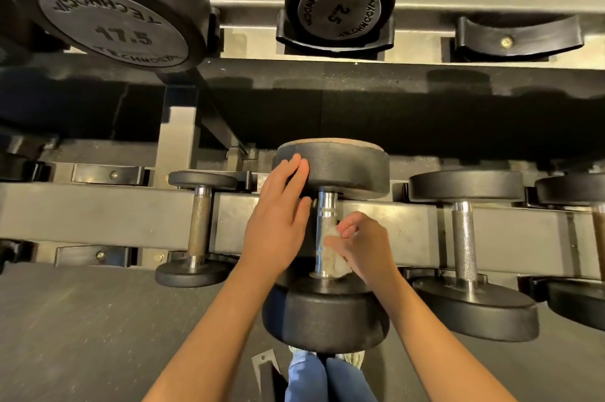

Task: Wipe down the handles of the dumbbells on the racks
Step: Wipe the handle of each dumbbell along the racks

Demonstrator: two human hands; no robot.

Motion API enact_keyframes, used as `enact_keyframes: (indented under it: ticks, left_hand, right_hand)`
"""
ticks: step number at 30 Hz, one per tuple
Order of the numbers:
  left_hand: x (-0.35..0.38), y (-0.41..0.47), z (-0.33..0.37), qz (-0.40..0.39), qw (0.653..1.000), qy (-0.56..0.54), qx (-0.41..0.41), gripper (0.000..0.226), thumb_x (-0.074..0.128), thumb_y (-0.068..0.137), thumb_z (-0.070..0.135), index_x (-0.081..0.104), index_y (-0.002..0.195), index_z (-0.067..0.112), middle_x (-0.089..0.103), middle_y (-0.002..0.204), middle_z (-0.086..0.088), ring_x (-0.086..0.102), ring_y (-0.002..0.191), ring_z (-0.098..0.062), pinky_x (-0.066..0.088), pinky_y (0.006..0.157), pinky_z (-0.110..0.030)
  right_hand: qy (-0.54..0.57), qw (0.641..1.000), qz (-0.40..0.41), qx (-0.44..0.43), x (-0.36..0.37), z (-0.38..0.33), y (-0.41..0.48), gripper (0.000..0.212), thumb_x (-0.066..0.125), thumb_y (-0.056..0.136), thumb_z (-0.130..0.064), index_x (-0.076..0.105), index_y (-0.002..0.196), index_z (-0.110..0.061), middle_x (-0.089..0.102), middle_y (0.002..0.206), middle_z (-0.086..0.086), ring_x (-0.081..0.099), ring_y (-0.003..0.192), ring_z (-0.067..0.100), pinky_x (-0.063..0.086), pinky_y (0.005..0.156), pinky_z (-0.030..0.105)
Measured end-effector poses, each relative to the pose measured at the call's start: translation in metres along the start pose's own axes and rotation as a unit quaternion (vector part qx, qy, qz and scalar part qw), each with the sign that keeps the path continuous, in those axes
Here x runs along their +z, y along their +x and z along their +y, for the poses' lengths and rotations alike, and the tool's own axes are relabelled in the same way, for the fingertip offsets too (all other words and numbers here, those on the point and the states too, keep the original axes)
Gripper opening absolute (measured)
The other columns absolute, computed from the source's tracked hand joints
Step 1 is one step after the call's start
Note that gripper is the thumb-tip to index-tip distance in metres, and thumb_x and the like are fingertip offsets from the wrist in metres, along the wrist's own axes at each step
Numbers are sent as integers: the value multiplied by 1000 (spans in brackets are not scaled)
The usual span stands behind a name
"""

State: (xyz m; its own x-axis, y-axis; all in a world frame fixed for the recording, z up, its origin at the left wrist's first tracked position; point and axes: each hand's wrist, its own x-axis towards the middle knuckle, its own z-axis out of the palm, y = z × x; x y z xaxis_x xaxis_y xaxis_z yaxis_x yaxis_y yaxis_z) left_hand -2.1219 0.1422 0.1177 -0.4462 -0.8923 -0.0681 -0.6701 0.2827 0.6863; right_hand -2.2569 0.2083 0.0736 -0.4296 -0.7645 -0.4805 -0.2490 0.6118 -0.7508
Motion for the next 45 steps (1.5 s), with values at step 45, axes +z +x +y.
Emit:
enact_keyframes:
  ticks: [45]
  left_hand:
    - [-22, 14, -43, -114, 983, 13, 143, 75, 55, 92, 10, 13, 151, 28, 8, 159, 11, 3, 146, -9, 12, 117, -30]
  right_hand:
    - [-94, 984, 141, 58, 22, -23, -2, 15, 76, 78, -14, 61, 77, -12, 62, 75, 1, 58, 70, 19, 41, 59, 24]
